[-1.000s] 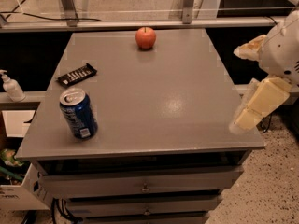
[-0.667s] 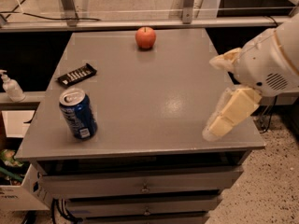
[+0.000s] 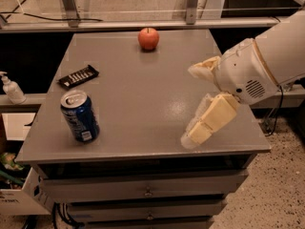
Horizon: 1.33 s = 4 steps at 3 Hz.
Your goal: Move pepsi can near apple
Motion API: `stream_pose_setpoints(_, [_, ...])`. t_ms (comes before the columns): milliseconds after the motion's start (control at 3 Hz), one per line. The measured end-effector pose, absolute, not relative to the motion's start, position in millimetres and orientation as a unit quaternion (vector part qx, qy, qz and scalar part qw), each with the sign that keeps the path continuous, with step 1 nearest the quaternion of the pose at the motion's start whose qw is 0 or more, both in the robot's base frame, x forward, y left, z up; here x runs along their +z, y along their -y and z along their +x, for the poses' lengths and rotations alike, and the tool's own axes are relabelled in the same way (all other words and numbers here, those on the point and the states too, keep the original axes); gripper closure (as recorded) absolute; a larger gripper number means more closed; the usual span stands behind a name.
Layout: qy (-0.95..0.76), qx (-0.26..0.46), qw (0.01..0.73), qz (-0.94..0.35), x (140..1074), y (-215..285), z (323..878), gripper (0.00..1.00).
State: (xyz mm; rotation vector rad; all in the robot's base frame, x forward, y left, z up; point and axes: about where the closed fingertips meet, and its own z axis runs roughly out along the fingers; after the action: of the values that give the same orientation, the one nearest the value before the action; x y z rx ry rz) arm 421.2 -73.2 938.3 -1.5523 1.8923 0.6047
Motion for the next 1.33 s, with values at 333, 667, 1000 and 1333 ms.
stream_pose_setpoints(333, [-0.711,0.247,0.333,-0.568,924,67,420,0.00])
stream_pose_setpoints(667, [-0.695,0.278,0.373,-0.549,901,44,424,0.00])
stream_pose_setpoints(1000, [-0.672,0.314,0.411,-0.530,883,11,436,0.00])
stream_pose_setpoints(1333, [-0.643,0.344,0.444,-0.520,878,-29,450,0.00])
